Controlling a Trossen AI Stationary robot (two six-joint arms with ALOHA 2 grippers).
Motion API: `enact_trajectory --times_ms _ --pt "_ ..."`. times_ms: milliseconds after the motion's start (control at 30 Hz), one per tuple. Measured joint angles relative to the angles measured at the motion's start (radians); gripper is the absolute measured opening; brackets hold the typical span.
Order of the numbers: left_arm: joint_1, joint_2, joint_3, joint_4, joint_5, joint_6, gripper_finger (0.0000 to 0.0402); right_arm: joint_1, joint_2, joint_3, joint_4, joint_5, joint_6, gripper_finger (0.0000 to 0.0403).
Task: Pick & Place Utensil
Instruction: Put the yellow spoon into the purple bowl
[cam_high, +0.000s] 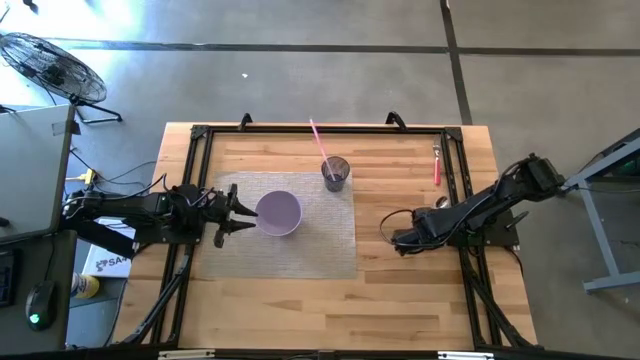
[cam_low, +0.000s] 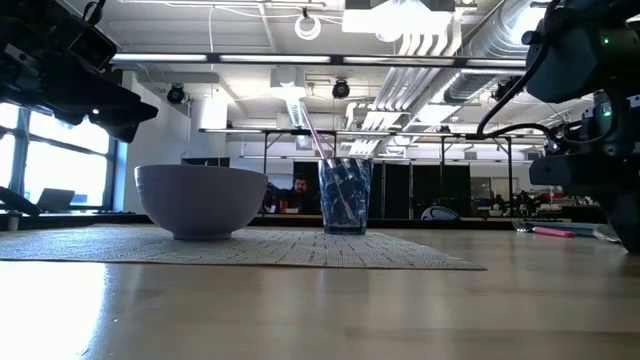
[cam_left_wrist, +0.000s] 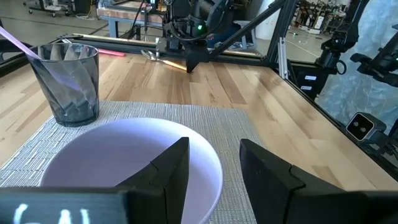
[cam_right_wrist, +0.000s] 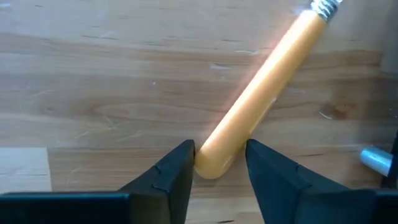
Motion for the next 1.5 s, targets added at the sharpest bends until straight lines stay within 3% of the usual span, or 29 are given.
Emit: enact_trajectory --times_ms 400,800,1000,1233,1500 --pt "0.000 0.000 0.000 0.000 0.000 0.000 0.0140 0.068 0.000 -0.001 0.051 0.018 0.008 0.0101" --pt "0.000 0.000 0.000 0.000 0.000 0.000 0.0140 0.157 0.006 0.059 0.007 0.028 0.029 0.0103" --pt "0.000 0.000 0.000 0.000 0.000 0.000 0.0140 0.123 0.003 0.079 -0.006 0.039 -0.024 0.0126" --pt "0.000 0.000 0.000 0.000 0.000 0.000 0.0140 0.048 0.002 0.069 -0.034 0.153 -0.047 0.0158" --pt "0.000 0.000 0.000 0.000 0.000 0.000 0.0140 -0.063 -0.004 -0.023 0.075 0.197 -0.096 0.0164"
